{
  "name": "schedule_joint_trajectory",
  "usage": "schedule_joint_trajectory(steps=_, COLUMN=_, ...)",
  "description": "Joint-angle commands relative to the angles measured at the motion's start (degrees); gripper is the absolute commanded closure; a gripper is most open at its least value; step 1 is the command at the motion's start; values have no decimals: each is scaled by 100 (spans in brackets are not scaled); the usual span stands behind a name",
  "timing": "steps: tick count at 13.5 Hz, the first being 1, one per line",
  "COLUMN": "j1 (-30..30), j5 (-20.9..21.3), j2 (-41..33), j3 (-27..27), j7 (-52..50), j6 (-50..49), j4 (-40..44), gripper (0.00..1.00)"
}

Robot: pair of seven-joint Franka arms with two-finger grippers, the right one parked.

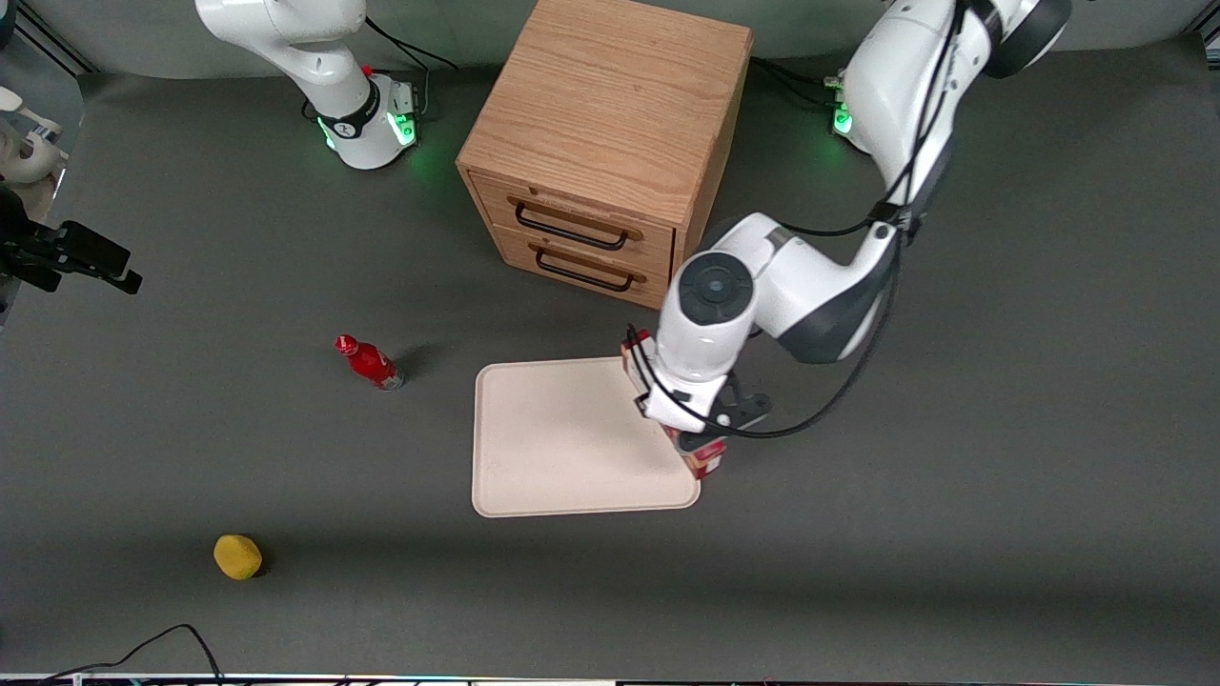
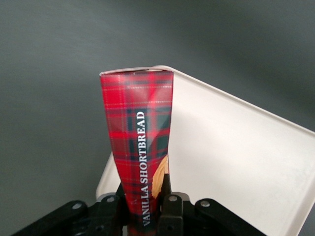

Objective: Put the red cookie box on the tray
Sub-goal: 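Lower the held red box onto the white tray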

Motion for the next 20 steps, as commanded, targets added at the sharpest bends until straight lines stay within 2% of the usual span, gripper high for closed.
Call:
schedule_joint_trajectory(steps=1, j1=-215, j5=418, j2=382, j3=51, j7=-64, j6=299, j4=341, gripper=73)
schedule_joint_trajectory(steps=4, j1=-356, j5=700, j2=663, j3=43, j7=-72, j6=361, j4=341, gripper=73)
schedule_joint_trajectory(steps=7, j1=-392, j5=709, j2=822, j3=51, j7=-72, j6=502, j4=341, gripper=73)
schedule_joint_trajectory(steps=10, j1=-427, j5=753, j2=919, j3=60, j7=-99, j6=625, j4=323, gripper=66)
schedule_joint_trajectory(steps=12, j1=-427, j5=753, j2=963, j3=60, j7=-99, j6=651, j4=323, gripper=58)
schedule_joint_trajectory(steps=14, j1=-392, j5=753, j2=954, j3=69, j7=-46, j6=678, j4=314, gripper=25)
schedule_joint_trajectory(steps=15, j1=-366, j5=744, j2=902, j3=69, j7=-37, j6=565, j4=323, gripper=4)
schedule_joint_trajectory(steps=16, j1=-322, j5=736, j2=832, j3=69, j7=-20, j6=485, j4=332, gripper=0)
schedule_joint_trajectory(steps=20, j1=-146, j5=517, j2=612, j3=-63, j7=585, j6=-935, j4=840, gripper=0)
